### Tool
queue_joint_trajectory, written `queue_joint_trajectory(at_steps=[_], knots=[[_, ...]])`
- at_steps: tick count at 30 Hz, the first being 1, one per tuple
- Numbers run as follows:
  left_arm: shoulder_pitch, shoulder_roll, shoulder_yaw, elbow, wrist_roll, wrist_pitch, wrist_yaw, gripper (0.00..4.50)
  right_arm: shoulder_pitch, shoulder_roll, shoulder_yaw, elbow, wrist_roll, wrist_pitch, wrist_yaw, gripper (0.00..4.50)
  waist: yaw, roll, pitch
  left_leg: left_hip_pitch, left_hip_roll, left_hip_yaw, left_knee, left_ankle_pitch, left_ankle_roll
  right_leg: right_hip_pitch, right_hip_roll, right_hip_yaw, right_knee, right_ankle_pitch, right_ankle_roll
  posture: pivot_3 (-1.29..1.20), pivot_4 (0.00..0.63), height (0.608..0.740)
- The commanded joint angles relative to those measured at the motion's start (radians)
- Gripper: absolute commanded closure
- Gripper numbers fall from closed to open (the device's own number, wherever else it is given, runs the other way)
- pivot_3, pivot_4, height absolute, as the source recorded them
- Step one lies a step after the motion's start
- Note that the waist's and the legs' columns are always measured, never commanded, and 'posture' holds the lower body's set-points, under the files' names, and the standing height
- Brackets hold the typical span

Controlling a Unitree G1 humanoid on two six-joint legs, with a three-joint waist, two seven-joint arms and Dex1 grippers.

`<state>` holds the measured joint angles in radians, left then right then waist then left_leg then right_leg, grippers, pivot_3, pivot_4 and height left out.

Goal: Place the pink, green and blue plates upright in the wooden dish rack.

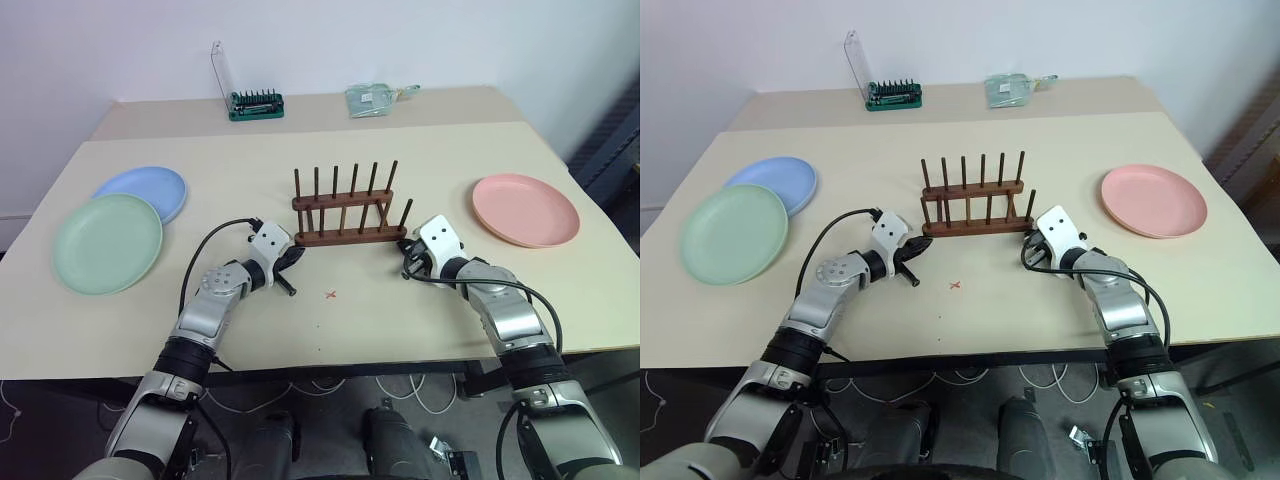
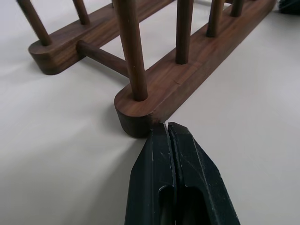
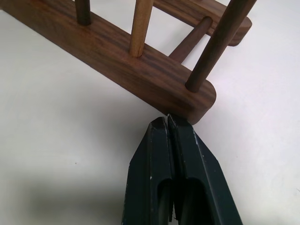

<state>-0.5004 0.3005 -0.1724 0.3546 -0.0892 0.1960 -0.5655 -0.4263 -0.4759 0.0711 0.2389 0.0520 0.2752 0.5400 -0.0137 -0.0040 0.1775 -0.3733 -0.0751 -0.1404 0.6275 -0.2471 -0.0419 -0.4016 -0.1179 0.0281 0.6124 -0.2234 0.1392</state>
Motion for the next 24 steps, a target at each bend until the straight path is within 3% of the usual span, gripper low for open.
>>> queue_joint_trajectory(at_steps=[1,14,17,23,24], knots=[[0.019,0.008,0.008,0.055,0.033,0.010,0.018,4.50,0.029,-0.021,-0.027,-0.065,0.004,-0.010,0.010,4.45,0.000,0.000,0.000,0.000,0.000,0.000,0.000,0.000,0.000,0.000,0.000,0.000,0.000,0.000,0.000,0.00,0.150,0.740],[0.026,0.038,0.026,0.022,0.024,-0.071,-0.013,4.50,0.154,-0.205,-0.145,-0.241,0.049,0.022,0.118,4.45,-0.003,0.000,0.000,0.000,0.000,0.000,0.000,0.000,0.000,0.000,0.000,0.000,0.000,-0.003,0.004,0.00,0.150,0.740],[0.054,0.060,0.041,-0.057,-0.030,-0.079,-0.088,4.50,0.154,-0.280,-0.190,-0.217,0.039,0.036,0.128,3.60,-0.003,0.000,0.001,-0.002,0.000,0.001,-0.001,0.000,0.000,-0.002,0.000,0.000,0.000,-0.002,0.004,0.00,0.150,0.740],[0.112,0.100,0.003,-0.284,-0.145,-0.005,-0.299,4.50,0.096,-0.405,-0.171,-0.025,-0.092,-0.070,0.076,0.69,0.002,-0.002,0.002,-0.005,0.000,0.001,-0.001,0.000,0.000,-0.004,-0.001,0.000,-0.001,0.000,0.000,0.00,0.150,0.740],[0.120,0.109,-0.013,-0.325,-0.160,0.019,-0.334,4.50,0.076,-0.415,-0.155,0.029,-0.120,-0.096,0.063,0.69,0.002,-0.002,0.002,-0.006,0.000,0.001,0.000,0.000,0.000,-0.005,-0.001,0.000,-0.001,0.000,0.000,0.00,0.150,0.740]])
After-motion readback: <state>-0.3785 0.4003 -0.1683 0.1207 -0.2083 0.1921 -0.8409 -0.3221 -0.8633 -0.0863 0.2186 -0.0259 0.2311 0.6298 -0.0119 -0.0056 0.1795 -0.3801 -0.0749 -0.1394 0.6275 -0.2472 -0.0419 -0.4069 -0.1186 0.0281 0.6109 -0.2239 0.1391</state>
